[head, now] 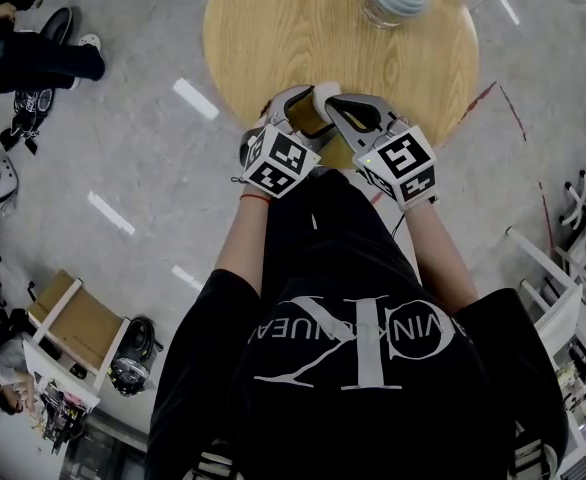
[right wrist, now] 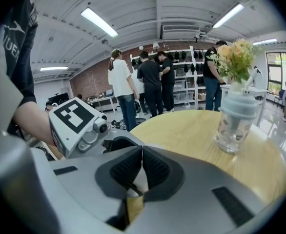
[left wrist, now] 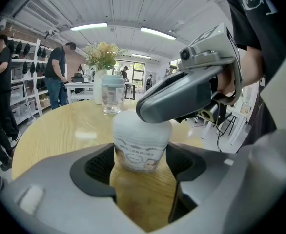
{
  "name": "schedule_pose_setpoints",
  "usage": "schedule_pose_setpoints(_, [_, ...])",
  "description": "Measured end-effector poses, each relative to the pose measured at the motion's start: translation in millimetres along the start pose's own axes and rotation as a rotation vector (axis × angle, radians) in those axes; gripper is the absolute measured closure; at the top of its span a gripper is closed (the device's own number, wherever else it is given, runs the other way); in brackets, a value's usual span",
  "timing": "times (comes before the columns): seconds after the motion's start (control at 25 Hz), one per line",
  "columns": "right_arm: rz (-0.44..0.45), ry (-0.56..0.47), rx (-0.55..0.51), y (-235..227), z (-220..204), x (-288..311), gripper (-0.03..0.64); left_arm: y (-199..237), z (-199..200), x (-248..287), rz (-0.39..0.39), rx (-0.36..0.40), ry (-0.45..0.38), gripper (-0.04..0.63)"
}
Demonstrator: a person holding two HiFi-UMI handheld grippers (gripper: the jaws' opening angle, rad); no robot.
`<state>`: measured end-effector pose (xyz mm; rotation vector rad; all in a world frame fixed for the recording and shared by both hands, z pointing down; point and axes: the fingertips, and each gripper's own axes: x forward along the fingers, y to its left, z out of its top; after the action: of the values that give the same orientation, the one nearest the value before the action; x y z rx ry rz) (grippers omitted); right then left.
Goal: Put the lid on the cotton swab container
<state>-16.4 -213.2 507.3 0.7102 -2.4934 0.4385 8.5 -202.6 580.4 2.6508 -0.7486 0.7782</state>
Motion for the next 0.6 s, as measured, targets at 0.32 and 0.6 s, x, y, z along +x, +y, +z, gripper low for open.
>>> schedule_pose_setpoints(0.32, [0.036, -0.09, 0.156, -10.5, 0.7, -4.6, 0.598, -2.5, 3.0, -18.2, -0.04, -0.063, -0.083, 0.259])
schedule_pose_setpoints(0.6, [-0.017, -0.181, 0.156, -24.8, 14.9, -23.4, 0.598, 3.1, 24.3, -56.5, -0.017, -0.079, -0.21, 0.471])
